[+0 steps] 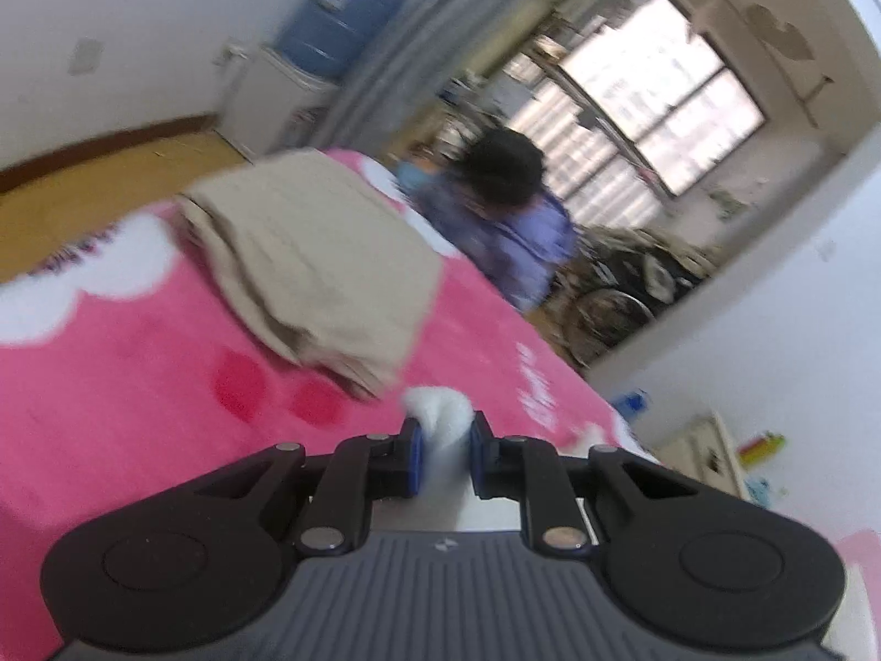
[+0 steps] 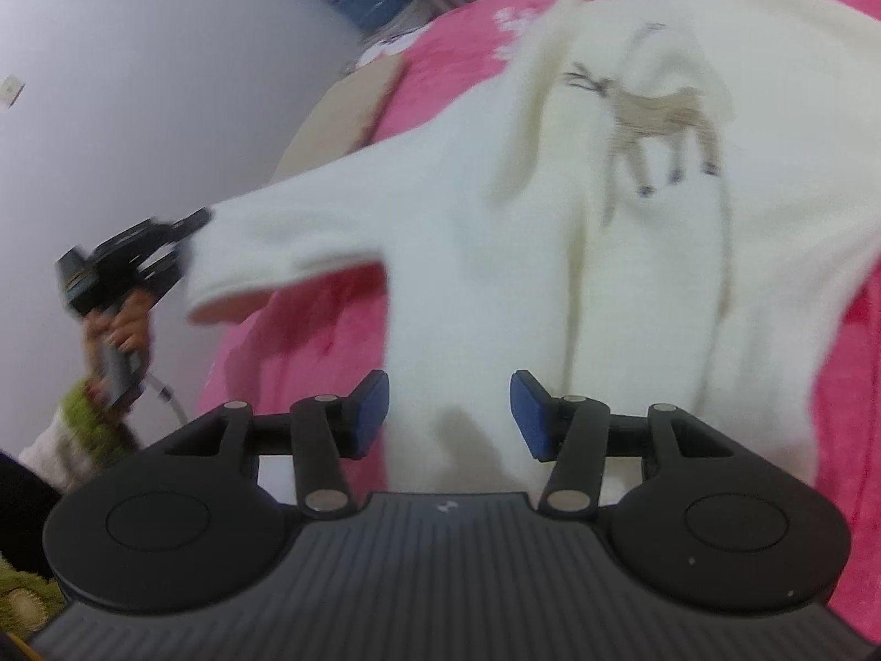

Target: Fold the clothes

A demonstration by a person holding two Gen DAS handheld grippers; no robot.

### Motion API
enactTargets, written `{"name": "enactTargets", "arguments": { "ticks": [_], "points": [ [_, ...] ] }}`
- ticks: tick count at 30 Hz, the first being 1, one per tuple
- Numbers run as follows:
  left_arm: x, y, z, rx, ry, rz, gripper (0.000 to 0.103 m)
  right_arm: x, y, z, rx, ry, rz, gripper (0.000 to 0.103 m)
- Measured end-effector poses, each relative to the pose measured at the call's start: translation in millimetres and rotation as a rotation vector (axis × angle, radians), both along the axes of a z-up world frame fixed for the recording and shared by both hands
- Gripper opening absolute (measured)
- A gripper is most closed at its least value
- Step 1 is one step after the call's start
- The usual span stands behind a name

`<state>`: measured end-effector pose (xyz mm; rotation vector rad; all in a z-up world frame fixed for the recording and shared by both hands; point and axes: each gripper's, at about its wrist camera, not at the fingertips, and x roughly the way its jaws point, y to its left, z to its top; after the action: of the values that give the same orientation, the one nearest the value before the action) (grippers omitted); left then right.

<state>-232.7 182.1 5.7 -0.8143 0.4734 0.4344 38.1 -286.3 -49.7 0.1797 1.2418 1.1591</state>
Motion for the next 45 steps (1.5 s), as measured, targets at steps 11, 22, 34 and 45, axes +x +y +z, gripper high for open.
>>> {"name": "enactTargets", "arguments": {
  "ticks": [11, 22, 34, 45],
  "points": [
    [45.4, 62.8, -50.7, 0.185, 0.346, 0.099, 0.028, -7.8, -3.2, 2.6, -0.028, -0.001, 0.02, 0.054],
    [-9.4, 50.6, 11.2, 0.19, 0.243, 0.329, 0.056, 14.1, -75.6, 52.6, -0.017, -0.321, -0.253, 0.054],
    [59.2, -172.5, -20.6, -0.123, 0.21, -0.732, 0.072, 1.4, -170.1, 93.8, -0.135, -0.438, -0.255, 0.06],
    [75.2, -258.9, -81.5, -0.249, 0.349, -0.924, 0.064, 0.5, -121.5, -51.8, -0.121, 0.11, -0.221, 0.057]
  ]
}}
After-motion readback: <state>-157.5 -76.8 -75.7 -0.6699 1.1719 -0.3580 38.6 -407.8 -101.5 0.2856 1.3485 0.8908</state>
